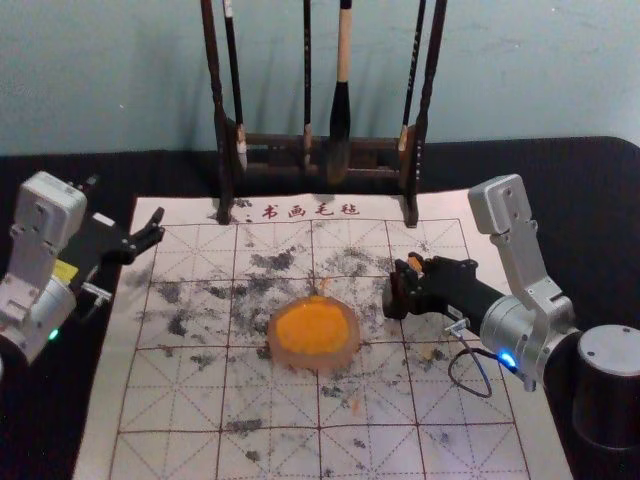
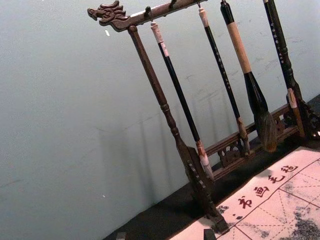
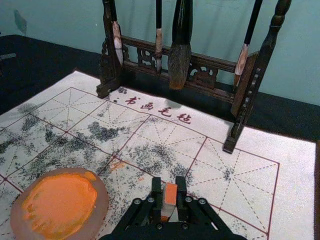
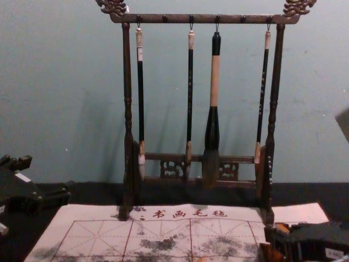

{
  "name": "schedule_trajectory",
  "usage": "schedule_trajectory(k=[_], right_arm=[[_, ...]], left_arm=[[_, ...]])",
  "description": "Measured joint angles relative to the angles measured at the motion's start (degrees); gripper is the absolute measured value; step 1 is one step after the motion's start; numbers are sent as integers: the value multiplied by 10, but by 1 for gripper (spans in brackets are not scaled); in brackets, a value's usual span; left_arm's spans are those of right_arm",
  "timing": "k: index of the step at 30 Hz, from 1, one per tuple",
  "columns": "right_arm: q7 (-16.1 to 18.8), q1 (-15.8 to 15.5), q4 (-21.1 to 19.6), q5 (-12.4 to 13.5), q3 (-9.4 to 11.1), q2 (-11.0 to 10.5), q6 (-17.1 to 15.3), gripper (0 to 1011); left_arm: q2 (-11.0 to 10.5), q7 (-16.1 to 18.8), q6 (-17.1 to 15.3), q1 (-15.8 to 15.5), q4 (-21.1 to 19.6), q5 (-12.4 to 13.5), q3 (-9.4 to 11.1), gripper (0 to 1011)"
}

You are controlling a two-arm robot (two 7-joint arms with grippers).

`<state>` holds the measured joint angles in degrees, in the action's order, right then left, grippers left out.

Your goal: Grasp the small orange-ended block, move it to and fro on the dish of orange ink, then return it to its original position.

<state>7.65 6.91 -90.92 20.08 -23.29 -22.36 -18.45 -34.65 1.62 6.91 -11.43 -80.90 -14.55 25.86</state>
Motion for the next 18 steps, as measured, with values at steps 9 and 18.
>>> schedule_trajectory(k=[9, 18], right_arm=[[0, 0, 0, 1, 0, 0, 0, 125], [14, -10, -16, 9, 24, 13, -6, 124]], left_arm=[[0, 0, 0, 0, 0, 0, 0, 1001], [0, 0, 0, 0, 0, 0, 0, 1001]])
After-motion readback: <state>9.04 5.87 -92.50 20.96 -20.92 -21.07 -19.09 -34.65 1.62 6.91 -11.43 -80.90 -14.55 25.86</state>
